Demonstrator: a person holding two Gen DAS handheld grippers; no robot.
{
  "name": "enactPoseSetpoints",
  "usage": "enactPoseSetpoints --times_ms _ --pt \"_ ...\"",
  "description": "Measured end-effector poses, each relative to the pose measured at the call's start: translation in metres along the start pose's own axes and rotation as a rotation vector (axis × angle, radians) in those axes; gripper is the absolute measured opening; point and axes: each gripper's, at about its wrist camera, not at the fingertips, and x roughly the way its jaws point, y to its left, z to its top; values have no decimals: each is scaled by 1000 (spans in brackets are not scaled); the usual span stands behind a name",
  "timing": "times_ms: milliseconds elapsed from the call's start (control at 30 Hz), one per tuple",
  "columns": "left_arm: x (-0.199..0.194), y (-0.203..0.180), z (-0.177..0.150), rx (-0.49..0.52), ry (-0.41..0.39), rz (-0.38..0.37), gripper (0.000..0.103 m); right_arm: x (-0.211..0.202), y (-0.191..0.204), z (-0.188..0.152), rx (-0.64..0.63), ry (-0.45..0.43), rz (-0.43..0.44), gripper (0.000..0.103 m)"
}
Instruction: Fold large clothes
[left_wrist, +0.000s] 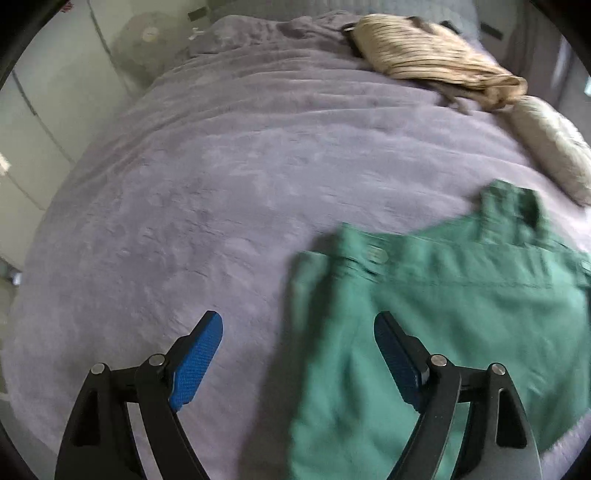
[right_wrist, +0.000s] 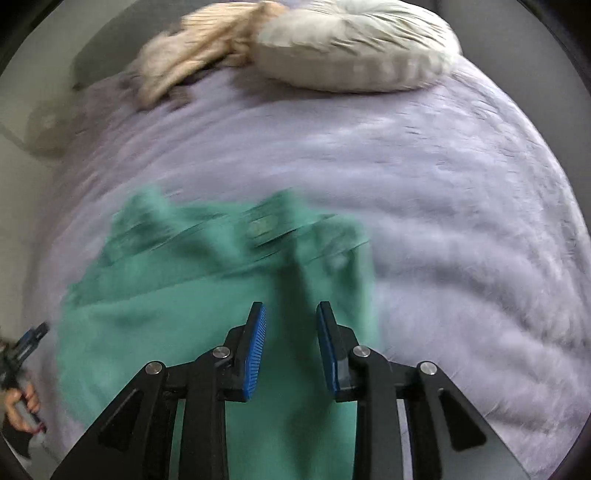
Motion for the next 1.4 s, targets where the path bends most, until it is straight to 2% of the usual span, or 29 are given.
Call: enactPoseSetpoints --times_ms 67,167,267,300,333,400,433,467,533,567,600,633,700,800,867,933,1000,1133,1233,1267,1300,1333,1400 --pt "-1 -18 -11 28 13 -56 85 -3 23 -16 -37 6 61 31" --pt "14 -46 -36 75 78 -85 85 21 55 -47 -55 109 176 31" --pt "38 -55 -69 125 132 -3 85 51 67 -76 -91 196 141 31" --pt "41 -51 -79 127 127 -7 85 55 63 -83 -98 198 121 27" --pt "39 -46 -85 123 112 -25 85 54 58 -85 -98 186 118 27" --pt "35 -35 -95 133 101 17 86 44 36 -88 -83 147 69 27" --pt "35 -27 -99 119 114 21 86 39 24 -87 -75 134 38 23" --pt "34 -15 -102 78 132 1 86 34 9 -86 -56 123 15 23" --pt "32 11 -106 -28 161 -40 86 28 -22 -81 -6 110 -84 21" --pt "31 19 -107 -65 169 -60 86 25 -42 -81 40 105 -100 18" --pt "29 25 -108 -99 177 -76 86 25 -55 -83 85 109 -75 7" --pt "26 30 -109 -121 184 -79 86 24 -70 -85 157 120 -38 3" --pt "15 33 -108 -118 178 -59 85 19 -78 -89 216 124 -22 3" --pt "-5 40 -106 -135 150 -81 85 3 -63 -92 198 116 -35 10" --pt "-12 44 -105 -145 137 -104 85 -10 -41 -102 172 105 35 10" --pt "-10 43 -106 -126 138 -66 85 -14 -21 -106 136 100 79 10" --pt "6 54 -110 -113 174 -18 85 -7 4 -110 105 118 109 10" --pt "27 64 -126 -160 221 -60 85 32 24 -125 71 203 53 8" --pt "18 71 -133 -157 220 -43 84 42 21 -126 94 206 61 7" --pt "12 74 -134 -158 209 -62 75 38 22 -127 97 208 61 7" --pt "5 76 -135 -157 201 -111 72 35 25 -127 89 209 57 8" --pt "1 77 -135 -156 203 -180 71 33 30 -128 76 210 54 8" --pt "0 75 -133 -149 206 -268 71 28 37 -131 63 226 78 8"
